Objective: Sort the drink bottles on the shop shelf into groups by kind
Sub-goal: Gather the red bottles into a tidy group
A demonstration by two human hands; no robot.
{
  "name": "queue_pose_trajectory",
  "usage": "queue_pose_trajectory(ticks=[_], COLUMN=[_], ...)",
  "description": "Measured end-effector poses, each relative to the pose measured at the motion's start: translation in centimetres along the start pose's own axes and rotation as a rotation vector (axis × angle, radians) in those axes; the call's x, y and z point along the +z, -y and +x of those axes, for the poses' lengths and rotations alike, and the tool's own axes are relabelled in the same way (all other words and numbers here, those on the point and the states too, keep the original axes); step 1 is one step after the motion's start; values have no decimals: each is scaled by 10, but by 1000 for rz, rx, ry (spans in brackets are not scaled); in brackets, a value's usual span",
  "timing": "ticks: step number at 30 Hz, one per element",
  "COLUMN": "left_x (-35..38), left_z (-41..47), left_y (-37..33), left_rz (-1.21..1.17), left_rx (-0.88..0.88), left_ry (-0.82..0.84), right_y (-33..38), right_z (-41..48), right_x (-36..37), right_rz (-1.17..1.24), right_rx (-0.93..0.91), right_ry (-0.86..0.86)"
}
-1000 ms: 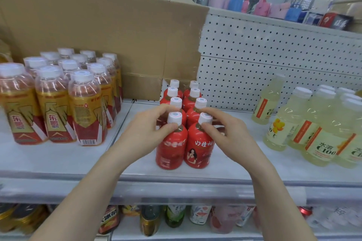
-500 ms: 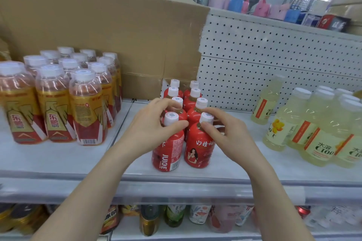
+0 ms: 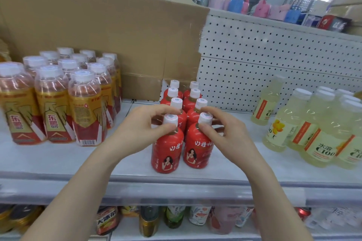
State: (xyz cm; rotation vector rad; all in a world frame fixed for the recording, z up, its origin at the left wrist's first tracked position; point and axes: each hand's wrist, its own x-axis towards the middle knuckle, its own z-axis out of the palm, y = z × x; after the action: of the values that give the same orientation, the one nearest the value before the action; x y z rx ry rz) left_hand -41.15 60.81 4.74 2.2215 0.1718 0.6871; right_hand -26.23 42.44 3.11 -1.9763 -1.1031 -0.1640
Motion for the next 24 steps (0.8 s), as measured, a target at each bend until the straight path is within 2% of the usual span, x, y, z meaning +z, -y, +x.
queue_pose_trajectory(ticks=[3,16,20,22,24], left_x=[1,16,33,41,48], left_z=[0,6,2,2,1], left_y=[3,10,24,28,31], left_rz=[13,5,104,5,-195], left_rx=[-28,36,62,-51,-112], left_ry=[-8,-59,-156,-105,-36], right_y=[0,-6,-6,-7,-8], right_z=[1,4,-2,-7,-9], right_x=[1,0,11,19,25], right_rz=[0,-38,-112,-91,-57], right_rx=[-10,-70,-63,-10,33], right_ry=[-32,45,0,-31,-49])
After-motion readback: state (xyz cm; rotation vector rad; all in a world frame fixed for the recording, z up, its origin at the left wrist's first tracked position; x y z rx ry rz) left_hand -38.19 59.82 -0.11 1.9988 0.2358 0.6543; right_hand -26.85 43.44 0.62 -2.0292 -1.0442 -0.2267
